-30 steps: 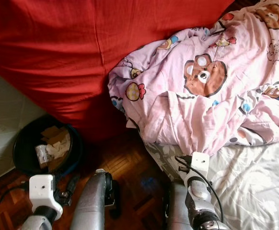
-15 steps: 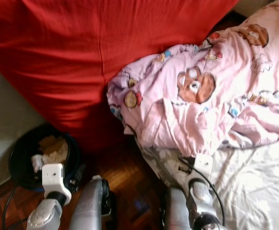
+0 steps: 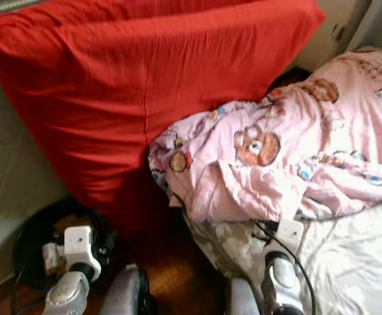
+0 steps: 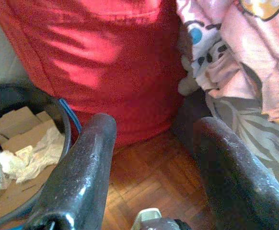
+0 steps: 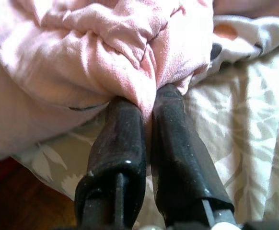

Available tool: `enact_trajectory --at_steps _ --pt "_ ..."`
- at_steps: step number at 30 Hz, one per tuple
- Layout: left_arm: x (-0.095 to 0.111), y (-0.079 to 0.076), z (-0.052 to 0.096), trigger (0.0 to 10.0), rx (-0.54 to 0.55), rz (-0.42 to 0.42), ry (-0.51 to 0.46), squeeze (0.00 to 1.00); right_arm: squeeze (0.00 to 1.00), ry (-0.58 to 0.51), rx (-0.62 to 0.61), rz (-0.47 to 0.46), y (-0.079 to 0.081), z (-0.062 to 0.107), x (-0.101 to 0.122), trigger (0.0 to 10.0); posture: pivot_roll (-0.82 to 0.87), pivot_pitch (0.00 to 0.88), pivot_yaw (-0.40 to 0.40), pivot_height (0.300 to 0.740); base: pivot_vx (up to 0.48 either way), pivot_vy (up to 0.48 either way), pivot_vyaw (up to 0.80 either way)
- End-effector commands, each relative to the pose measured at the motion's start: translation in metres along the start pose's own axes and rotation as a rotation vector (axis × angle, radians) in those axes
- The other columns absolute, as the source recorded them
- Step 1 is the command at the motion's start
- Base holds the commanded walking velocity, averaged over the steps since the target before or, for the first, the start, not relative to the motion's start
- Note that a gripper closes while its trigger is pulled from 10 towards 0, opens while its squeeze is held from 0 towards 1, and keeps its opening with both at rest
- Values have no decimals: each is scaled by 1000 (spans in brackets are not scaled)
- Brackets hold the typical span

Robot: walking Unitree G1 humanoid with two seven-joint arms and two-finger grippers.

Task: Clean up the room

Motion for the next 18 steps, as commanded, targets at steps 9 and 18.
enact_trajectory --at_steps 9,18 --pt "-53 27 18 10000 60 -26 200 0 0 -4 41 9 13 0 0 10000 -26 26 32 740 0 0 0" --pt "-85 41 34 10000 113 -22 347 0 0 -13 39 14 11 2 0 10000 -33 2 28 740 0 0 0"
Point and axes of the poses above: a point about 5 cm out from each wrist's last joint towards the gripper, its own z axis pointing back from the gripper into the wrist, its own x axis along the axis of the wrist's last joint, y = z × x, the point moved 5 cm from there along -z, pointing out of the wrist towards the gripper, and after that the axes turned 10 degrees about z, right-handed, at the moved point
